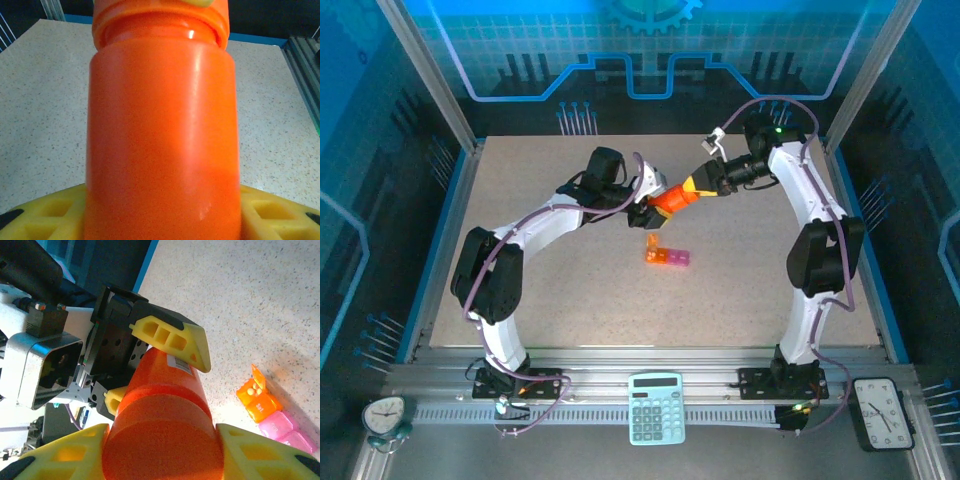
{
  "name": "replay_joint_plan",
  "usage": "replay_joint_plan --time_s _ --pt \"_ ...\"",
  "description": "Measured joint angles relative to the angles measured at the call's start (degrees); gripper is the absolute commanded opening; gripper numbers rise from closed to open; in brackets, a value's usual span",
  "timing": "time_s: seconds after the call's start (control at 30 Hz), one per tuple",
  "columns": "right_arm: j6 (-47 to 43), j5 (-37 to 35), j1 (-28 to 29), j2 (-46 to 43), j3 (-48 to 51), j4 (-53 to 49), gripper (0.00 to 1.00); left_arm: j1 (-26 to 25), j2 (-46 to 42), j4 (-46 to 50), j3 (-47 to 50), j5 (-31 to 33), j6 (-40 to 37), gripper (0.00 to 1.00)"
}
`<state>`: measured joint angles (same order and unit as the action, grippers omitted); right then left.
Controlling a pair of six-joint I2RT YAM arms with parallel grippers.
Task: Sort the pills into containers
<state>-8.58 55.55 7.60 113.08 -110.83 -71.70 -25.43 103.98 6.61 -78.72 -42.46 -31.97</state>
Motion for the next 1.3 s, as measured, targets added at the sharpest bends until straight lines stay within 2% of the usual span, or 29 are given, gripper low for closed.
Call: replay_joint_plan --time_s 0.3,0.43,0.8,0.93,1.13,1.3 --pt "-1.73 0.31 0.24 0.76 -0.04 -2.21 0.31 -0.26 0.00 2.84 -0.59 0.02 -1.22 0.06" --pt "1.36 0.72 0.37 0.74 1.18 -0.48 0.29 -0.24 -0.11 3.61 -0.66 0.52 -1.16 0.05" --pt "25.83 3.65 0.39 -5.53 18.62 22.73 0.29 -0.24 -0.11 5.68 0.26 3.23 0.46 0.04" --pt "31.06 4.50 0.70 -6.05 20.06 26.67 0.31 -0.22 -0.31 4.81 0.59 3.50 0.76 0.04" --pt "33.46 4.52 0.72 -6.05 19.96 27.69 0.33 -0.13 -0.55 4.26 0.85 3.74 2.01 0.03" --pt "34.99 4.44 0.70 -6.05 19.74 28.52 0.45 -0.13 -0.55 3.19 1.14 4.15 2.27 0.02"
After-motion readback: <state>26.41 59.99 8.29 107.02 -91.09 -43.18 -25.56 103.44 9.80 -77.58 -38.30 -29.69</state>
